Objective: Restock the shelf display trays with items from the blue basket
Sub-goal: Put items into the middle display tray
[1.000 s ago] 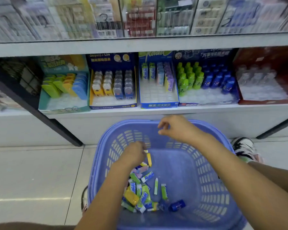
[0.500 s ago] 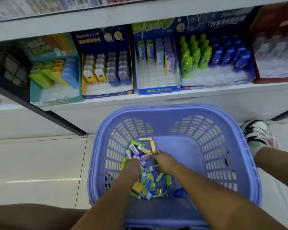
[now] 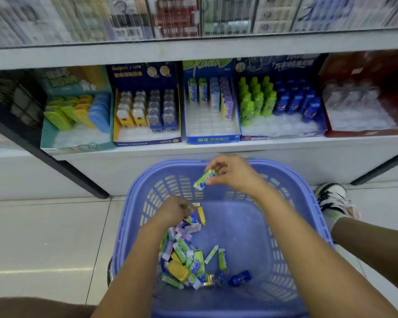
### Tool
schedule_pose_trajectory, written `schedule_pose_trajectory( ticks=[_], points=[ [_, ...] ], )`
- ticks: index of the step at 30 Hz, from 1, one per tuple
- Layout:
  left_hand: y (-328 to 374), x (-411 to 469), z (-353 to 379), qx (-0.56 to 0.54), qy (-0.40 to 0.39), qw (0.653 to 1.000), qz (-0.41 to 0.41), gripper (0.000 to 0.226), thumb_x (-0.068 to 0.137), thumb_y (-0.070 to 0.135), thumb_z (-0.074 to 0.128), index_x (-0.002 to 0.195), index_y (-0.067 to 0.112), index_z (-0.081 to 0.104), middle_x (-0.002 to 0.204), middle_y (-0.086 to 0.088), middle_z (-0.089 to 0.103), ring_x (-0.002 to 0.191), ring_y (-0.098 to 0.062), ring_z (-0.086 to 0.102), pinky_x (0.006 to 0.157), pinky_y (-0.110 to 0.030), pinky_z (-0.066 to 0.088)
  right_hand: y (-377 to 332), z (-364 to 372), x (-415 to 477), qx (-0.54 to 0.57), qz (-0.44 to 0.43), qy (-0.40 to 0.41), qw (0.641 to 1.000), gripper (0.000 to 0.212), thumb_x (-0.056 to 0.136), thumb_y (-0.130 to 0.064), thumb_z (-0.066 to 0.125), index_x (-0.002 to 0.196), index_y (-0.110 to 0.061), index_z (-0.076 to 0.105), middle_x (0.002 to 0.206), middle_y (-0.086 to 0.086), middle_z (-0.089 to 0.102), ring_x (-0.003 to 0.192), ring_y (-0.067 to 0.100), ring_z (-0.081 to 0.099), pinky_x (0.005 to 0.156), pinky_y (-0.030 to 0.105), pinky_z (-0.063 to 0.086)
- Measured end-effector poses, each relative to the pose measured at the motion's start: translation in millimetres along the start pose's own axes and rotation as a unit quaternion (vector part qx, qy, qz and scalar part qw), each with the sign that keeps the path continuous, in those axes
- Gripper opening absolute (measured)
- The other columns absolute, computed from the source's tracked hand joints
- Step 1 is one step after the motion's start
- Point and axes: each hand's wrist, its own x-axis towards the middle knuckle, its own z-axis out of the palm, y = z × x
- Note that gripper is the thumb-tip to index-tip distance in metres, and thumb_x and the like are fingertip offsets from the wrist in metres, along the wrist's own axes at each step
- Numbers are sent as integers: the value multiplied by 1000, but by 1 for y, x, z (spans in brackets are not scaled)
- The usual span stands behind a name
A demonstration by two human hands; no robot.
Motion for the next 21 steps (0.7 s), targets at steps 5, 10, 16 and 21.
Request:
schedule_pose_trajectory(
  ticks=[5,10,16,21],
  points=[
    [56,-20,-53,-223,91,963,117,19,95,9,52,109,3,64,78,-3,60,60,-2,60,68,-22,54,-61,-36,4,20,-145,155,977,25,85,-12,66,108,-23,69,86,-1,62,80,14,63,78,28,50],
    [85,-44,-81,-433,179,869,158,17,96,12,51,110,6,60,81,-6,65,64,-10,65,65,-21,58,-91,-60,52,-30,-149,289,945,18,82,-12,69,98,-8,64,81,1,63,76,17,61,66,25,52],
    [91,-48,-92,-510,174,828,156,11,88,17,63,94,10,70,77,-1,69,71,-11,65,71,-22,55,-108,-62,113,-197,-120,242,942,20,84,-7,65,104,-3,67,105,11,69,99,21,63,71,11,36],
    [88,-42,-95,-541,153,815,138,13,92,24,58,93,19,70,80,2,70,77,-14,70,68,-29,57,-110,-63,133,-149,-104,200,963,17,86,-8,65,101,-1,64,104,15,67,96,23,61,83,27,46]
  ],
)
